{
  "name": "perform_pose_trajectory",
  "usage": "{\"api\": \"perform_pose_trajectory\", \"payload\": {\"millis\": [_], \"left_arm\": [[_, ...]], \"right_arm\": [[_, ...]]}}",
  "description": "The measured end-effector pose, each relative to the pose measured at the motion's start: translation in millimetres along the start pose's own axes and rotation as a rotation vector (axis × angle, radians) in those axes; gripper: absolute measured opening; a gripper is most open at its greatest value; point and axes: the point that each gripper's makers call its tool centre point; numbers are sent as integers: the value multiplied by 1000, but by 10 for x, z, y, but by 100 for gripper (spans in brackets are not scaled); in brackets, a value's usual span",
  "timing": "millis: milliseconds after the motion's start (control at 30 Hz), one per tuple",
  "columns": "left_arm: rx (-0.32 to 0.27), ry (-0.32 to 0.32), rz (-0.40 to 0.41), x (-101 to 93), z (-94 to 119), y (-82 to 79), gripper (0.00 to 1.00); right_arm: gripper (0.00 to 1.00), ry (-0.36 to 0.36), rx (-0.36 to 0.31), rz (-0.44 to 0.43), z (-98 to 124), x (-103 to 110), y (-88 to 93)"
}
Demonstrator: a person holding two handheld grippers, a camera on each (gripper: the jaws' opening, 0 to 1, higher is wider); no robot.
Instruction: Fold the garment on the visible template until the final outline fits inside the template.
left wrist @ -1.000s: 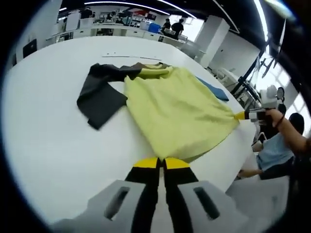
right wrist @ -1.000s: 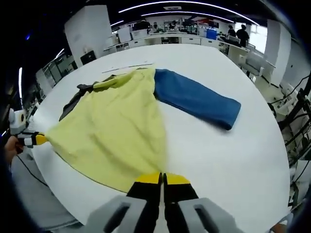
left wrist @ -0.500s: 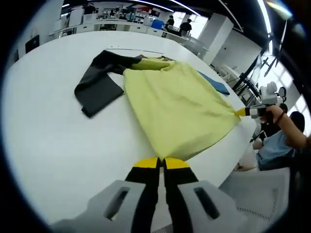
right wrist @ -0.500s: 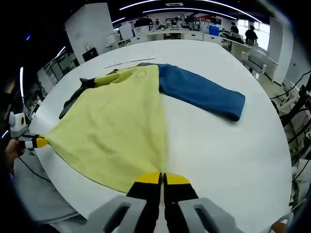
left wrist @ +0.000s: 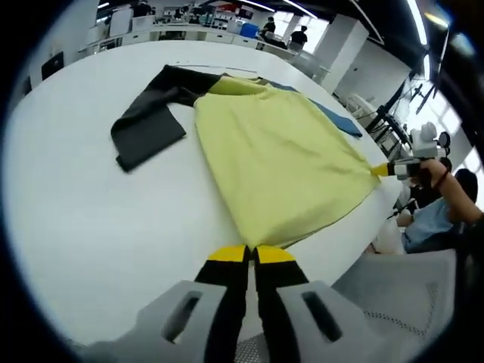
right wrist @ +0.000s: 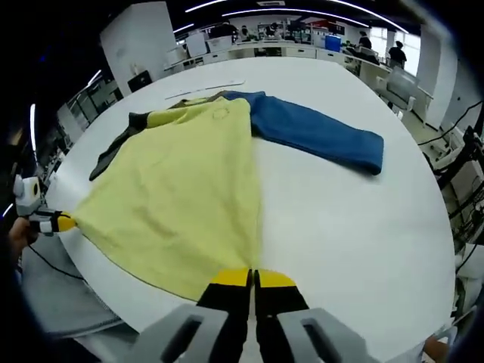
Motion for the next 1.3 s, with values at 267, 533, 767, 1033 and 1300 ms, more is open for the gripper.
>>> {"api": "perform_pose_trajectory", "payload": {"millis": [267, 533, 767, 1033, 1300], "left_arm": [[29, -16, -26, -58, 20, 104, 0], [43, -23, -11, -61, 39, 164, 0], [48, -27, -15, -64, 45, 181, 0], [50, -35, -17, -62, 51, 187, 0], [-4, -33, -9, -61, 73, 114, 1]], "right_arm": [[0, 4, 13, 5, 49, 4, 83], [0, 2, 22, -1, 68, 6, 161], [0, 1, 22, -4, 80, 9, 176], [0, 0, 24, -15, 79, 12, 203], [0, -3, 19, -30, 71, -1, 204]]}}
Point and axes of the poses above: the point that each gripper's makers call its tool centre point, and the gripper's own axes: z roughly backward along the fingers, x roughly to its left, y roughly out of its underside, and after that the axes turned 1 degree about y, right-handed
